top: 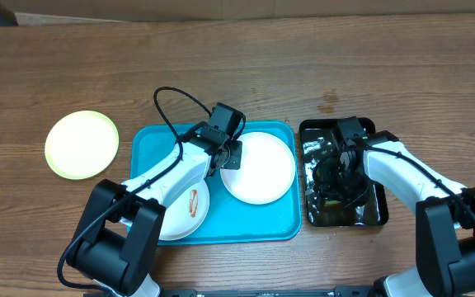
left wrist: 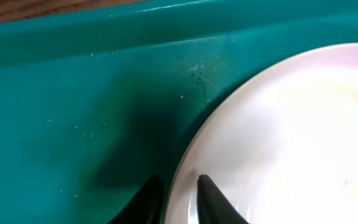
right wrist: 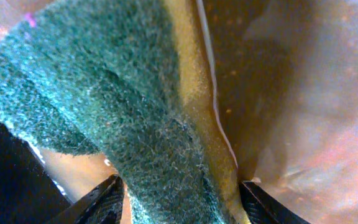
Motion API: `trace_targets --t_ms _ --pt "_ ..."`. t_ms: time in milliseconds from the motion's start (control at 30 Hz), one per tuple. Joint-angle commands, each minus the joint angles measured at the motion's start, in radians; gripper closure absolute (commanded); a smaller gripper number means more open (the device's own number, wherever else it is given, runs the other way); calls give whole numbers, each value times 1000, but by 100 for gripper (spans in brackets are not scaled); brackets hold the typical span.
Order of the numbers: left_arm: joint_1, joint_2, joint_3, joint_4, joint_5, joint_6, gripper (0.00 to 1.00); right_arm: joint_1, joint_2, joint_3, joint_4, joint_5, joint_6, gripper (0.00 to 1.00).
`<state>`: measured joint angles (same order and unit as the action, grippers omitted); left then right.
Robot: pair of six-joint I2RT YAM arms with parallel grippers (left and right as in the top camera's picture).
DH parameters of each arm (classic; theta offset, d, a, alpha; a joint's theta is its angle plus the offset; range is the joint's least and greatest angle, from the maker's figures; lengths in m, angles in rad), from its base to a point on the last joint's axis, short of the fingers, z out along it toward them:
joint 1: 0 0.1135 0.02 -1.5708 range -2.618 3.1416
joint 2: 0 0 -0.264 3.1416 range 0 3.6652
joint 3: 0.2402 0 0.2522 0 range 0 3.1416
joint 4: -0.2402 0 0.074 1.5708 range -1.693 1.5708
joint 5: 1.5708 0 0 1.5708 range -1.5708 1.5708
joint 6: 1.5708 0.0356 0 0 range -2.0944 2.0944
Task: Clean dirty plates on tray and stack at the side
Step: 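Return the sponge to the black tray and rub it in the water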
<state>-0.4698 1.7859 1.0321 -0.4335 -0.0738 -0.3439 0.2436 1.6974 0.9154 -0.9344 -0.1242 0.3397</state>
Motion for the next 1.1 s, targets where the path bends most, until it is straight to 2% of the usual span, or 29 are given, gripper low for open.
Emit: trace_targets --t_ms 0,100,267,400,667,900,933,967,1000,1033,1067 --pt "6 -13 -1 -8 -25 0 96 -5 8 -6 13 11 0 42" --pt "6 -13 -2 -31 -63 -2 96 -5 8 -5 25 11 0 42" --pt "6 -18 -2 -60 -185 -76 96 -5 8 -5 41 19 -4 38" --pt "6 -50 -2 -72 -192 -84 96 -6 8 3 39 48 -13 34" --pt "4 -85 -5 -79 -195 -83 96 -6 8 79 -42 48 -34 33" --pt "4 -73 -10 -71 -191 -84 96 -2 8 65 -82 48 -33 33" --pt "4 -73 -10 -71 -190 -83 96 -2 8 57 -84 48 -33 35" --pt "4 -73 -10 -70 -190 -83 96 -2 8 51 -86 48 -33 45" --pt "4 -73 -10 -69 -190 -83 96 -2 8 50 -89 48 -33 62" --pt "4 -73 -10 -69 -190 -83 96 -2 8 50 -89 48 -33 93" --pt "4 -73 -10 -69 -191 -83 96 -2 8 50 -89 46 -32 96"
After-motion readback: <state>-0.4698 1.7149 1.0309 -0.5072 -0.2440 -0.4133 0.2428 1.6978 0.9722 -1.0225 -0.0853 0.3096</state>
